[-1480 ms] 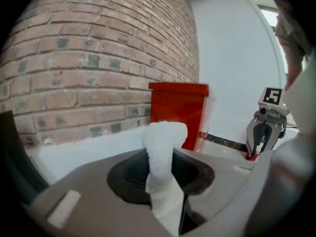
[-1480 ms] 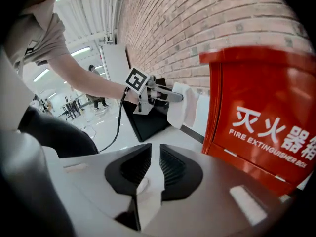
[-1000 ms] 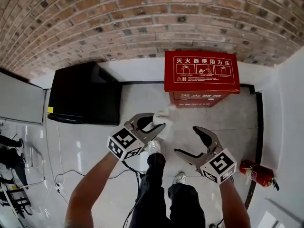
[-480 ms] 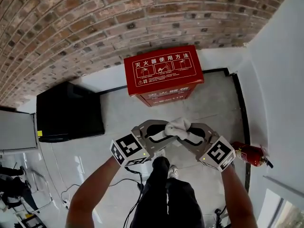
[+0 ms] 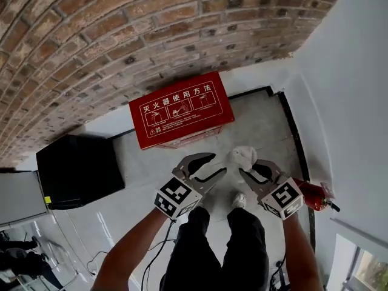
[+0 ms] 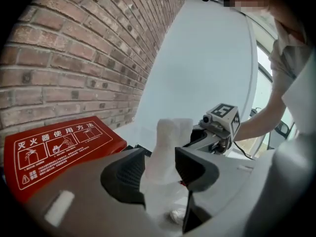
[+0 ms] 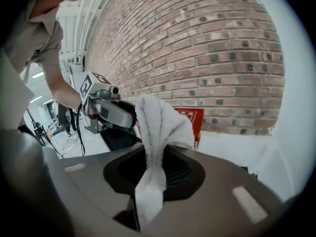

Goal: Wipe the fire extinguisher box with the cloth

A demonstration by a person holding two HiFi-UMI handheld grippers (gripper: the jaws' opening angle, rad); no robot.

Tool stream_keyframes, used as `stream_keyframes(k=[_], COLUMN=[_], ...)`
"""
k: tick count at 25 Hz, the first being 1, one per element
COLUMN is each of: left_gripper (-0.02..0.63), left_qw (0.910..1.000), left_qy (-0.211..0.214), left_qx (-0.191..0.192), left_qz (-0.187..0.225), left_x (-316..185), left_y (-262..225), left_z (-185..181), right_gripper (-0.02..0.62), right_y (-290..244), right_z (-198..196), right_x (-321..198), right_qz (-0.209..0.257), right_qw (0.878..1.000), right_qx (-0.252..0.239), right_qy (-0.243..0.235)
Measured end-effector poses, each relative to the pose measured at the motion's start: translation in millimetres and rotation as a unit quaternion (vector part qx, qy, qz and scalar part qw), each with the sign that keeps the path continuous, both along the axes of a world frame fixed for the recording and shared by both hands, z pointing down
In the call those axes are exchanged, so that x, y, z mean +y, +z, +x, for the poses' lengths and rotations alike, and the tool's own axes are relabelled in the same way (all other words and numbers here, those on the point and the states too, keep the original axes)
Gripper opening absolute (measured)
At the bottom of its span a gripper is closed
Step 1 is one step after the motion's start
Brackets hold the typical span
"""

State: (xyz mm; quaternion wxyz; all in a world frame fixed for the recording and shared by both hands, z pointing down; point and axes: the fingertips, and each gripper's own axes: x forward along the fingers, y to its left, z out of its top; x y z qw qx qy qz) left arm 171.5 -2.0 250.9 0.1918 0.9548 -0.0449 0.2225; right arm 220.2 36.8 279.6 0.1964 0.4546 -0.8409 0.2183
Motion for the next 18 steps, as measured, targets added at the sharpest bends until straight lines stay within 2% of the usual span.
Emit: stream_keyframes(k=[2,4,8,13,18], left_gripper=[0.188,0.144,0.002,0.002,0.002], left_qw=[0.9997,0.9989,0.9953,0.985,0.9684], left_qy=[-0.019,-0.038,-0.077,-0.139,-0.192], left_qx=[-0.015,-0.029,-0.053,-0.098,-0.158], left_qz=[0.0,0.002,0.025,0.029,0.016], left_x=[-5,-10,-21,-39,-53], left_y=[10,19,39,66,99], left_z=[22,45,81,105,115], right_gripper=[0.103,0.103,0.103,0.104,0.103], right_y=[8,17,42,87,137], right_z=[28,52,87,115,110], right_x=[-7,-17,-41,-82,-106], right_qz=[-0.001,-0.003,0.001,0.018,0.02], right_qw=[1.0,0.999,0.999,0.997,0.993], right_qx=[0.017,0.03,0.045,0.075,0.079], right_qy=[0.009,0.012,0.002,-0.03,-0.084])
